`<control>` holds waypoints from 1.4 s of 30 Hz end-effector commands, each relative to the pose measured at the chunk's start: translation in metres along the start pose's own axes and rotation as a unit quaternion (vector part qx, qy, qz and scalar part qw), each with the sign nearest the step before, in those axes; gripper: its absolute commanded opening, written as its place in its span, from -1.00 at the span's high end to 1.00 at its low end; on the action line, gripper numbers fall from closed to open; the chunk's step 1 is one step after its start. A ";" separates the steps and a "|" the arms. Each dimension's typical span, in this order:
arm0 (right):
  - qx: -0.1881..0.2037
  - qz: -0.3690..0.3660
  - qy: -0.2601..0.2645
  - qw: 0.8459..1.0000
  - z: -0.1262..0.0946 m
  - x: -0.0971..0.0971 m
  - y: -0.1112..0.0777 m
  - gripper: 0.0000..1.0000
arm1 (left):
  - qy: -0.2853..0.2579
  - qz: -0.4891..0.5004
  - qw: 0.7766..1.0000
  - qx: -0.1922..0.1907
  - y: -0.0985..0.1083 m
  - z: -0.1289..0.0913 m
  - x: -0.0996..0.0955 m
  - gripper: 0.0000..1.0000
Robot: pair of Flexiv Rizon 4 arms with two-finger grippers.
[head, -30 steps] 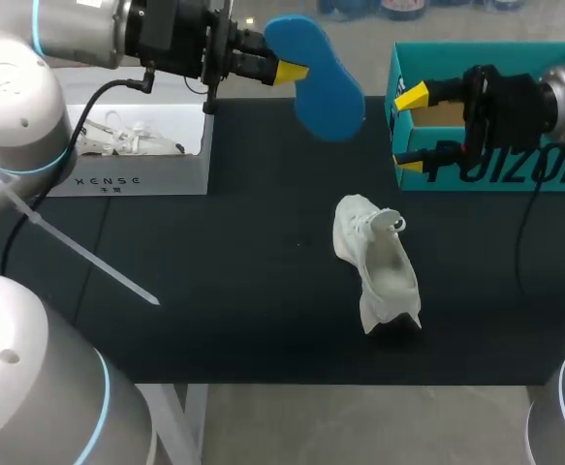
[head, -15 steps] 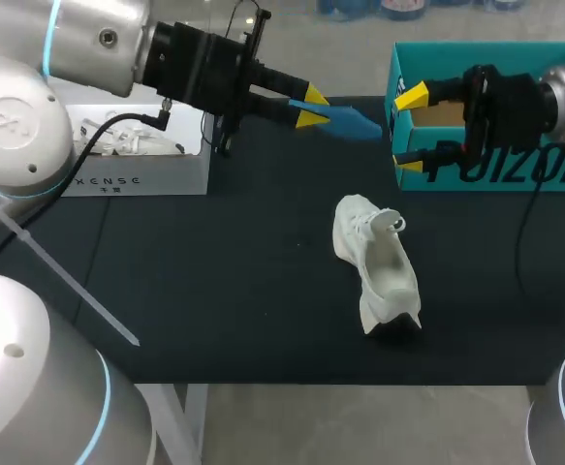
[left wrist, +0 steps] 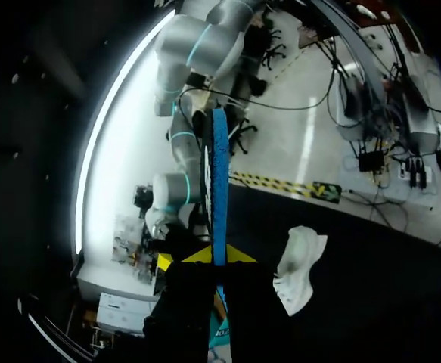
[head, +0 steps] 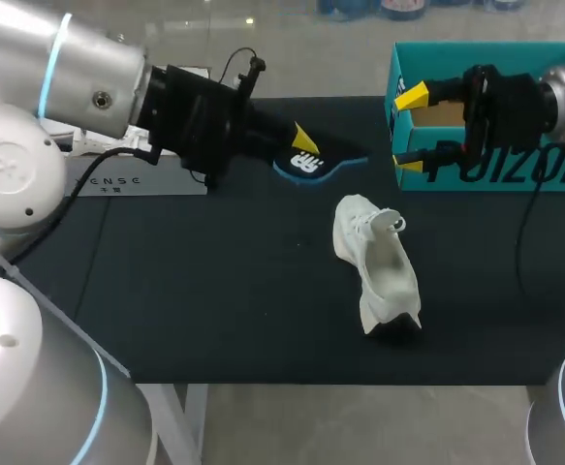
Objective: Take the shoe out of the shoebox, open the shoe tongue, remove and reinsert the insole, then place the shoe into the shoebox
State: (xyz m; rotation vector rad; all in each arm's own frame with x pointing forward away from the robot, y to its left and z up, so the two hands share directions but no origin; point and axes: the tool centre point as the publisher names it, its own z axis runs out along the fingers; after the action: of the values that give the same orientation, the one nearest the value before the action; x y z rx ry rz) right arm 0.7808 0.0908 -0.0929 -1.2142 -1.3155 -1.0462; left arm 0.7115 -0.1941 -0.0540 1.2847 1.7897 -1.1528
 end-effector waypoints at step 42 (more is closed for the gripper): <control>0.000 0.000 0.000 1.000 0.001 0.000 0.001 -1.00 | -0.025 0.104 0.993 -0.043 0.064 0.098 -0.026 1.00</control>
State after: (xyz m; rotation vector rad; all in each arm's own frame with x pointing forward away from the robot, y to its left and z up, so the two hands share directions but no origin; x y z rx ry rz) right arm 0.7810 0.0909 -0.0929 -1.2142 -1.3154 -1.0464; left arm 0.7741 -0.2652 -0.0872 1.3399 1.6078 -0.9738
